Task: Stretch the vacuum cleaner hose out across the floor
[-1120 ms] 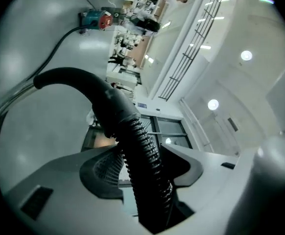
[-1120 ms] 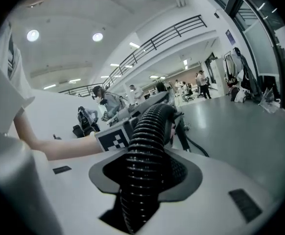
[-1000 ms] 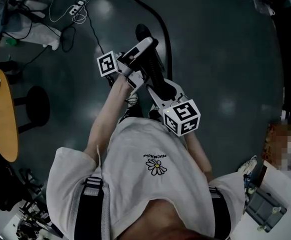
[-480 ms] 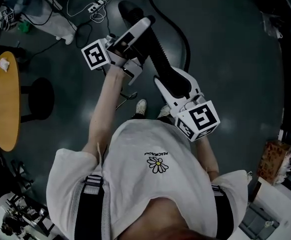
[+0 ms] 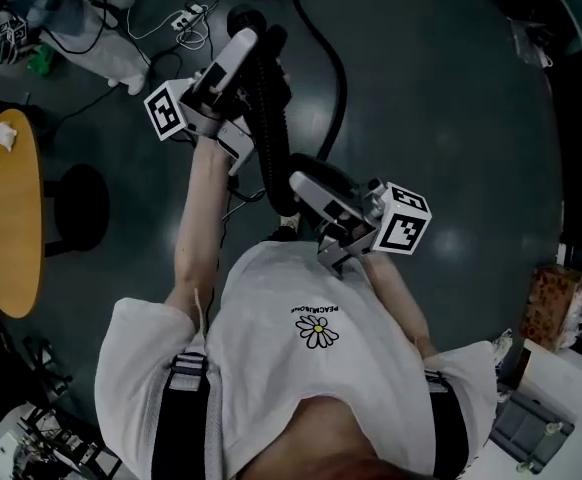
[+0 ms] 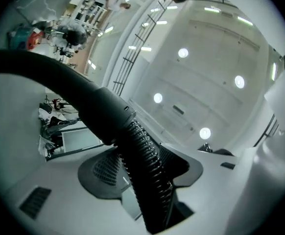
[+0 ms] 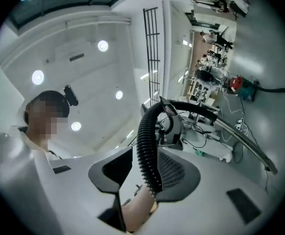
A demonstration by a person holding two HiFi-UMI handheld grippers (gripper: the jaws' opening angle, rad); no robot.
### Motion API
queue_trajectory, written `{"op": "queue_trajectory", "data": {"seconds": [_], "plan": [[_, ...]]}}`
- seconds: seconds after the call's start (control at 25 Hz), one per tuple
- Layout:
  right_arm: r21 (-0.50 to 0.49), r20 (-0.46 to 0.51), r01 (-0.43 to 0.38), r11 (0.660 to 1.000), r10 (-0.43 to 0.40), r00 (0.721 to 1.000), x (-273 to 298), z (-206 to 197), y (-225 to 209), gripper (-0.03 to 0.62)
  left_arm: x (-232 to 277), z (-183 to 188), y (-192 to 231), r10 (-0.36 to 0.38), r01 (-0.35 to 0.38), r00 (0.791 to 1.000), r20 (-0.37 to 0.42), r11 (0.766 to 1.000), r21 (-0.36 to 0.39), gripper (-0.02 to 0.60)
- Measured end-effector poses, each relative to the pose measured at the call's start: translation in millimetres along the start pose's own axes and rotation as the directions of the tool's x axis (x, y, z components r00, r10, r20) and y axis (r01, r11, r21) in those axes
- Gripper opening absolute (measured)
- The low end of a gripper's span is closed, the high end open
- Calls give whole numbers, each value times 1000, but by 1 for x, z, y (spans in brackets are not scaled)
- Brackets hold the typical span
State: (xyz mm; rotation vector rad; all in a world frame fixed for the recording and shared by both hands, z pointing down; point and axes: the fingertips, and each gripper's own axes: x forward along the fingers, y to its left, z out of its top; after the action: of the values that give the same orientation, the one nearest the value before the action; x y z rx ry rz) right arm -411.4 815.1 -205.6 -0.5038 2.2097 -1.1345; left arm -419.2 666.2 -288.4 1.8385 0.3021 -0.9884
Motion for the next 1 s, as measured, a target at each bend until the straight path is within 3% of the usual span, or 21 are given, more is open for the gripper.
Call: {"op": "queue_trajectory", "data": {"seconds": [0.2,0.28,0.4,0.44,0.52,0.6,0.64,0.68,0.72,0.8,0.88,1.0], "plan": [[-83,-209,-100,992,81,975,-23,-47,34,164,-17,-70,-93,-40,78,968,-247,986,147,229],[-108,-174,-36,993,17,985,-47,-46,36,164,-29,-108,-120,-45,111,944,-326,976,188,229],[-75,-77,82,994,-88,993,-92,-45,36,164,-54,-181,-153,-125,198,887,-445,973,122,229],[-18,-66,87,996,-88,994,-106,-51,40,164,-64,-212,-161,-139,216,854,-502,972,98,229],[180,-43,24,983,-17,999,-128,-68,55,164,-87,-283,-173,-118,221,756,-643,972,81,229],[384,14,-41,923,39,999,-145,-85,64,166,-109,-349,-178,-71,197,642,-763,978,75,203],[445,27,-37,895,28,999,-149,-94,66,166,-119,-376,-180,-59,179,597,-800,982,62,191],[484,10,-10,875,6,1000,-150,-110,68,166,-130,-399,-186,-65,160,567,-821,986,33,184],[512,-32,30,858,-15,999,-150,-132,71,166,-142,-418,-195,-94,141,551,-829,990,-18,184],[573,-152,118,811,-37,988,-150,-179,75,166,-160,-441,-215,-189,111,545,-817,982,-153,183],[637,-264,190,747,-20,964,-147,-217,78,166,-169,-451,-230,-266,99,555,-788,962,-255,183],[697,-357,255,670,16,934,-150,-254,91,164,-174,-457,-249,-338,108,603,-723,932,-346,181]]}}
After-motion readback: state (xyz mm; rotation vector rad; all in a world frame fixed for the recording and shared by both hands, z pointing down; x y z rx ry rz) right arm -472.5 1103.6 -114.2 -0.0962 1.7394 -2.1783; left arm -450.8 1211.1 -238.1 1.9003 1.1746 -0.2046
